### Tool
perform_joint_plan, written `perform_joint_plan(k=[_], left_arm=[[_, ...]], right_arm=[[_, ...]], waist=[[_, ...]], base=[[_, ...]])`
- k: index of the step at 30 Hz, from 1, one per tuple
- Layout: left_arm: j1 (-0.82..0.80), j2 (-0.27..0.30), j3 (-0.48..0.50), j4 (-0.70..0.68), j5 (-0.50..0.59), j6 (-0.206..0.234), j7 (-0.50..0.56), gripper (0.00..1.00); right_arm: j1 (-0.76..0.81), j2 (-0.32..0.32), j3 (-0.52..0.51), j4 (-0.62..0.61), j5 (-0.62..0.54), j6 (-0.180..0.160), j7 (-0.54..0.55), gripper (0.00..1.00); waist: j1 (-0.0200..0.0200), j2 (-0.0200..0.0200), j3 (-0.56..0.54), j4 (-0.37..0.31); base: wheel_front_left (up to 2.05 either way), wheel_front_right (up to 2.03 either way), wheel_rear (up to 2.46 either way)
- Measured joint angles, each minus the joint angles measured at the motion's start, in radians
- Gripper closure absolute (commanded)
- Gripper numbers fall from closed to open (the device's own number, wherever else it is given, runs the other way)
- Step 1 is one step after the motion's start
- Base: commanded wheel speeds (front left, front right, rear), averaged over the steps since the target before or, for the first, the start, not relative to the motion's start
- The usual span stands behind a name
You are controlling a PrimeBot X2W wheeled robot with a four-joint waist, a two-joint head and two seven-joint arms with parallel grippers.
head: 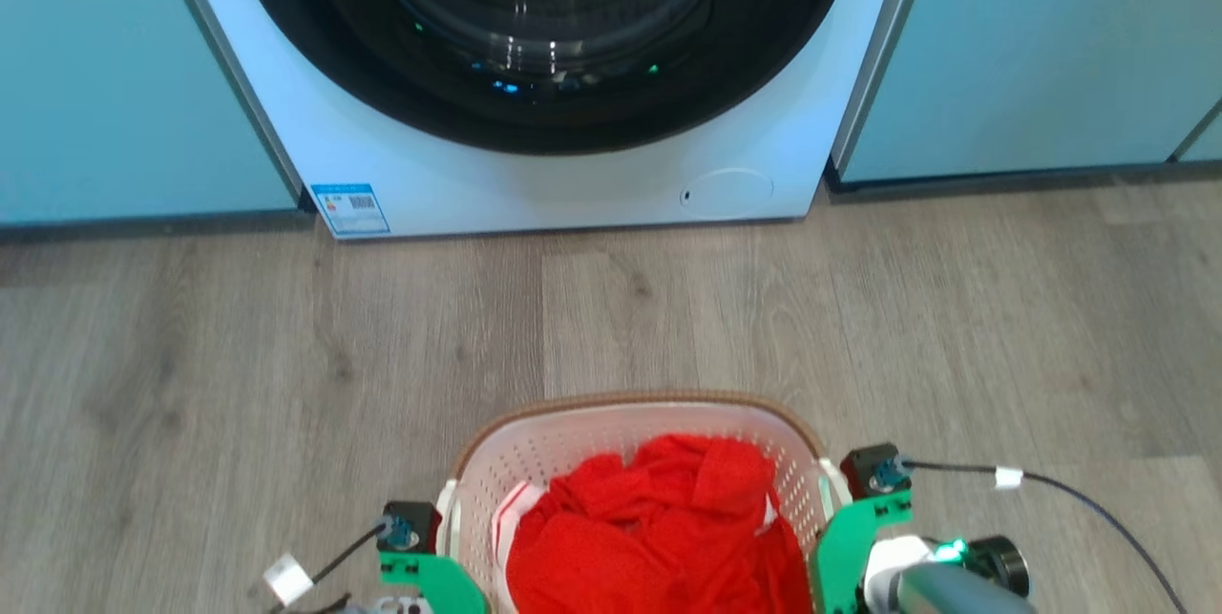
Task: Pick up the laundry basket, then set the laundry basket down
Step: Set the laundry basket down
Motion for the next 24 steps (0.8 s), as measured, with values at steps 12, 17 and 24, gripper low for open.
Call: perform_joint_plan(k=[12, 17, 24], left_arm=[[-0.187, 0.001, -0.007, 0.015, 0.008, 0.009, -0.062, 1.0], [-0.291, 0.001, -0.008, 0.017, 0.021, 0.017, -0.091, 1.0], [-0.415, 0.001, -0.008, 0.018, 0.038, 0.026, -0.114, 1.0]], right_arm=[[-0.185, 0.0, -0.01, 0.019, 0.0, 0.0, -0.046, 1.0], [-0.293, 0.0, -0.026, 0.038, -0.01, 0.0, -0.067, 1.0], [-0.423, -0.001, -0.047, 0.063, -0.029, 0.0, -0.095, 1.0]], waist=[[0.0, 0.0, 0.183, 0.002], [0.0001, 0.0, 0.291, 0.005], [0.0002, 0.0, 0.428, 0.014]], base=[[0.0, 0.0, 0.0], [0.0, 0.0, 0.0], [0.0, 0.0, 0.0]])
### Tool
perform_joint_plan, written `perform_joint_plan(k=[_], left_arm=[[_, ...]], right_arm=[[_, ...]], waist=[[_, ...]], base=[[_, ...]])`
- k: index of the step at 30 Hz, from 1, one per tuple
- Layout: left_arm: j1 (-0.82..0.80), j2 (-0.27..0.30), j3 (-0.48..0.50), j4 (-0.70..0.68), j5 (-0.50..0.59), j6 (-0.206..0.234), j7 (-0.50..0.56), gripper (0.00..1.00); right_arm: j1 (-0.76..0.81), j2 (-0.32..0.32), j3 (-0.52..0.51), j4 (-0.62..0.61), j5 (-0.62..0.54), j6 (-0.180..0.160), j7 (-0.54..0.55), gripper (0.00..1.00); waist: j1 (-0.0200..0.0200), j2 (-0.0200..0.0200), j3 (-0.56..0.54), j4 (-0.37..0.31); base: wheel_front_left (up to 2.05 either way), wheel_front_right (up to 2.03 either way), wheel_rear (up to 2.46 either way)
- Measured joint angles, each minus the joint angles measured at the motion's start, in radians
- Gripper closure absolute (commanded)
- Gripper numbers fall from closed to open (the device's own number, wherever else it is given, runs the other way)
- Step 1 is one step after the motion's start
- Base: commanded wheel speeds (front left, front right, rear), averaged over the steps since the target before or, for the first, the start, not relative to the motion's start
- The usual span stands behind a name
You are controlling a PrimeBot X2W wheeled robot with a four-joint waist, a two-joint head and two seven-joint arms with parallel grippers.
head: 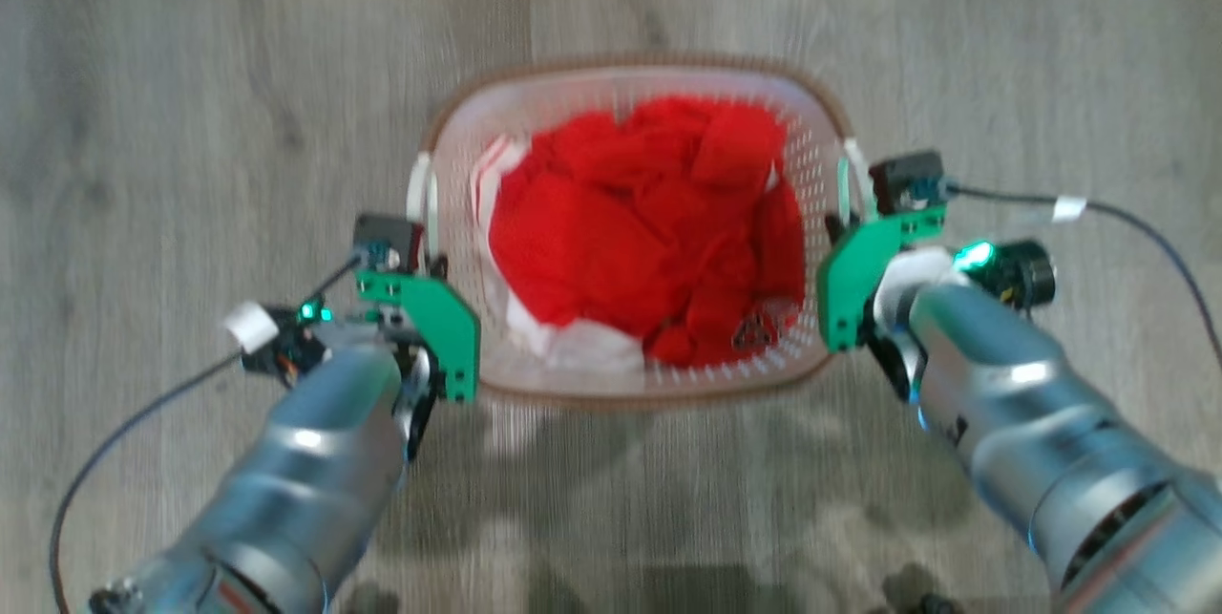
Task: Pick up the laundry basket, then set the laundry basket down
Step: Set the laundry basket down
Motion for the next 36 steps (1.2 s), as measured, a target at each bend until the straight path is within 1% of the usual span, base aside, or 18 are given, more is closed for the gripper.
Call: perform_joint_plan(k=[7, 15, 23, 36], left_arm=[[-0.093, 0.0, -0.001, 0.001, 0.017, 0.008, -0.013, 1.0], [-0.127, 0.0, -0.003, 0.001, 0.03, 0.008, -0.016, 1.0], [-0.151, 0.0, -0.004, -0.007, 0.035, 0.017, -0.02, 1.0], [-0.151, 0.002, -0.005, -0.043, 0.035, 0.027, -0.02, 1.0]], right_arm=[[-0.09, -0.002, -0.021, 0.012, -0.026, 0.0, -0.021, 1.0], [-0.103, -0.006, -0.035, 0.015, -0.043, 0.0, -0.033, 1.0], [-0.129, -0.008, -0.061, 0.016, -0.071, 0.0, -0.042, 1.0], [-0.132, -0.012, -0.143, 0.017, -0.151, 0.0, -0.041, 1.0]], waist=[[0.0002, -0.0001, 0.148, 0.015], [0.0002, 0.0, 0.264, 0.024], [0.0001, 0.0, 0.328, 0.027], [0.0, 0.0, 0.372, 0.034]], base=[[0.0, 0.0, 0.0], [0.0, 0.0, 0.0], [0.0, 0.0, 0.0], [0.0, 0.0, 0.0]])
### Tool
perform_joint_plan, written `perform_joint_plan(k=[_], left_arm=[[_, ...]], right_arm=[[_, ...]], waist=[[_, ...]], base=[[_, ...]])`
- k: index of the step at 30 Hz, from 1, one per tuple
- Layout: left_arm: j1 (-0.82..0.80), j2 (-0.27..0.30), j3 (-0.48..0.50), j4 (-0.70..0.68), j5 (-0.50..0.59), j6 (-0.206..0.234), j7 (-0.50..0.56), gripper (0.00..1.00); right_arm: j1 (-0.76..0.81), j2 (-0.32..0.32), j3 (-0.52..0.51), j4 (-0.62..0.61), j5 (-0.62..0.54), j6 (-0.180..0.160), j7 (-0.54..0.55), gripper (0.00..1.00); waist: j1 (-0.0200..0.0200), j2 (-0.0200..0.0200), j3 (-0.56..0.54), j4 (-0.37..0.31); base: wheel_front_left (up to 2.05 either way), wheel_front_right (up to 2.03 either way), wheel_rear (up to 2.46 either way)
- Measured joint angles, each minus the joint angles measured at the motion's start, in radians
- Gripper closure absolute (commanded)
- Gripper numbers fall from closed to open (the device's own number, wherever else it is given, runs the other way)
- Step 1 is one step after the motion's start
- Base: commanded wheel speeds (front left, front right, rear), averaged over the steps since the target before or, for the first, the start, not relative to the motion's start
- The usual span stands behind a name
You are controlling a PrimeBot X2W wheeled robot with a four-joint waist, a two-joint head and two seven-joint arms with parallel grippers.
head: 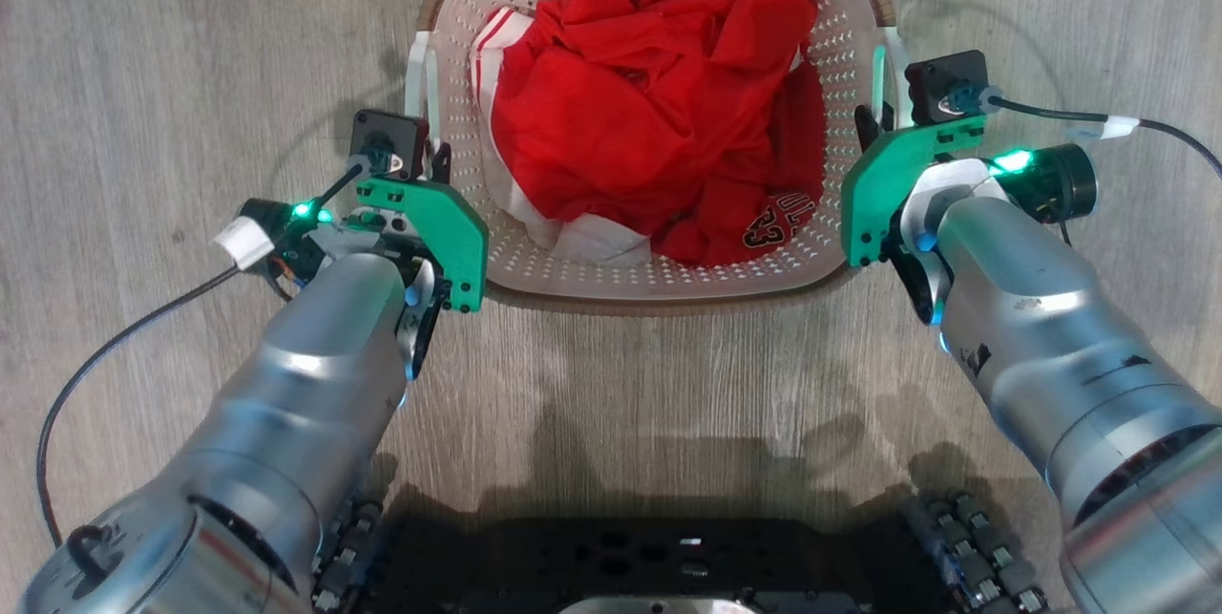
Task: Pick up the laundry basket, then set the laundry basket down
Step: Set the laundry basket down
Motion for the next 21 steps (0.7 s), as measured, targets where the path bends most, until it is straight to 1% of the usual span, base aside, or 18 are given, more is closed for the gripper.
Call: perform_joint_plan(k=[4, 14, 15, 17, 18, 19, 20, 21], left_arm=[[0.0, 0.002, 0.0, -0.009, 0.0, 0.007, 0.0, 1.0], [-0.013, 0.004, -0.001, -0.016, 0.0, 0.007, -0.006, 1.0], [-0.013, 0.004, -0.001, -0.016, 0.0, 0.007, -0.006, 1.0], [-0.013, 0.004, 0.0, -0.016, 0.0, 0.008, -0.006, 1.0], [-0.013, 0.004, 0.0, -0.016, 0.0, 0.009, -0.007, 0.75], [-0.014, 0.003, -0.001, -0.017, 0.0, 0.012, -0.009, 0.7], [-0.017, 0.003, -0.002, -0.016, 0.002, 0.016, -0.009, 0.55], [-0.018, 0.004, -0.002, -0.014, 0.004, 0.017, -0.009, 0.38]], right_arm=[[0.0, -0.001, -0.018, 0.0, -0.021, 0.0, 0.0, 1.0], [-0.012, -0.002, -0.057, -0.002, -0.059, 0.0, 0.0, 1.0], [-0.012, -0.002, -0.057, -0.002, -0.059, 0.0, 0.0, 0.93], [-0.011, -0.002, -0.063, -0.002, -0.062, 0.0, 0.001, 0.66], [-0.009, -0.002, -0.063, 0.0, -0.07, 0.0, 0.005, 0.54], [-0.007, -0.003, -0.064, 0.001, -0.076, 0.0, 0.007, 0.24], [-0.007, -0.003, -0.064, 0.001, -0.077, 0.0, 0.009, 0.0], [-0.007, -0.003, -0.065, 0.001, -0.077, 0.0, 0.009, 0.0]], waist=[[0.0, 0.0, 0.006, 0.003], [0.0, 0.0, 0.019, 0.004], [0.0, 0.0, 0.019, 0.004], [0.0, 0.0, 0.016, 0.004], [0.0, 0.0, 0.013, 0.004], [0.0, 0.0, 0.011, 0.004], [0.0, 0.0, 0.008, 0.004], [0.0, 0.0, 0.005, 0.005]], base=[[0.0, 0.0, 0.0], [0.0, 0.0, 0.0], [0.0, 0.0, 0.0], [0.0, 0.0, 0.0], [0.0, 0.0, 0.0], [0.0, 0.0, 0.0], [0.0, 0.0, 0.0], [0.0, 0.0, 0.0]])
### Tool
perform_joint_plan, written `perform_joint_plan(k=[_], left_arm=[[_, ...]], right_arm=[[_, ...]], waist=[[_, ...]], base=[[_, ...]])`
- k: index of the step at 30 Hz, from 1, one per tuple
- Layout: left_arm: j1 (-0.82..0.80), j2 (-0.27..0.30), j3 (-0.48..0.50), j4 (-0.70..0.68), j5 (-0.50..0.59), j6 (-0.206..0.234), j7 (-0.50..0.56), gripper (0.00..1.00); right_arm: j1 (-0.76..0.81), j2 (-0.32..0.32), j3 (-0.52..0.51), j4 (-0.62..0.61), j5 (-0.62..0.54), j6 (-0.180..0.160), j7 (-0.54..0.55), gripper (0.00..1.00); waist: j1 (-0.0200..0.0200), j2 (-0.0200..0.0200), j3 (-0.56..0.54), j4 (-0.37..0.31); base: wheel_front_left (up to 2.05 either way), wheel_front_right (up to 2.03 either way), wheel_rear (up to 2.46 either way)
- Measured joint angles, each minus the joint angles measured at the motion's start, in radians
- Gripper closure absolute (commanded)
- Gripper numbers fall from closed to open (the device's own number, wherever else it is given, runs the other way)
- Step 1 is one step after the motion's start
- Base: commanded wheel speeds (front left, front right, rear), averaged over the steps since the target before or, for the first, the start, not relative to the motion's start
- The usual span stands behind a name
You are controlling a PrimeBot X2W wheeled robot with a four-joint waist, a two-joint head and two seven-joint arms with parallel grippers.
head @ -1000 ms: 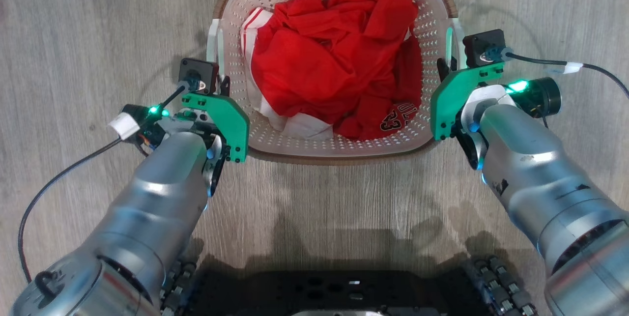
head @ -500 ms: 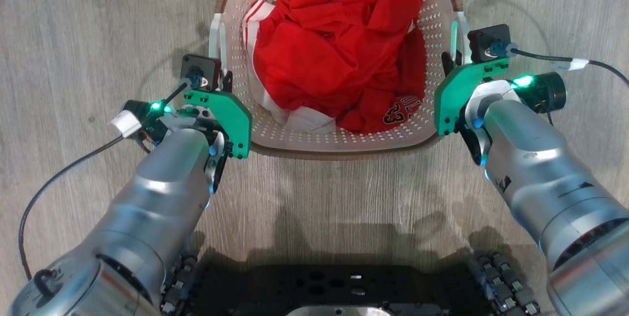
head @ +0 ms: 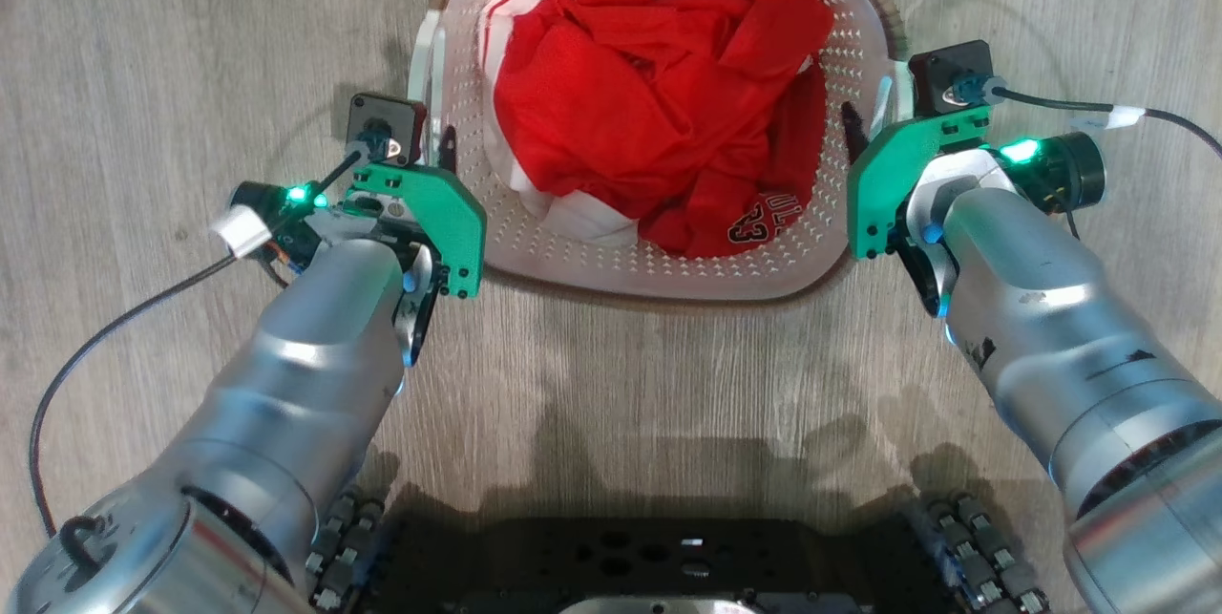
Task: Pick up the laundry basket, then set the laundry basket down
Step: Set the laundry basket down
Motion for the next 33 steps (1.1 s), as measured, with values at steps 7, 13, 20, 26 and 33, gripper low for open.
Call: perform_joint_plan(k=[7, 13, 20, 26, 33], left_arm=[[0.0, 0.001, -0.001, 0.011, -0.003, 0.004, 0.0, 0.0], [0.002, 0.001, -0.002, 0.018, -0.007, 0.01, 0.0, 0.0], [0.019, 0.002, 0.013, -0.002, -0.005, 0.032, 0.0, 0.0], [0.052, 0.024, 0.073, -0.084, 0.05, 0.046, 0.0, 0.0], [0.166, 0.067, 0.192, -0.234, 0.156, 0.062, 0.0, 0.0]], right_arm=[[0.0, 0.0, 0.0, 0.0, 0.0, 0.0, 0.0, 0.0], [0.0, 0.0, 0.0, 0.0, 0.0, 0.0, -0.004, 0.0], [0.003, 0.0, -0.006, 0.001, -0.013, 0.0, -0.025, 0.0], [0.019, 0.0, -0.009, -0.005, -0.018, 0.0, -0.052, 0.0], [0.07, 0.0, -0.04, -0.05, -0.025, 0.0, -0.062, 0.0]], waist=[[0.0, 0.0, -0.022, -0.002], [0.0, 0.0, -0.045, -0.004], [0.0, 0.0, -0.088, -0.008], [0.0, 0.0, -0.146, -0.012], [0.0, 0.0, -0.246, -0.019]], base=[[0.0, 0.0, 0.0], [0.0, 0.0, 0.0], [0.0, 0.0, 0.0], [0.0, 0.0, 0.0], [0.0, 0.0, 0.0]])
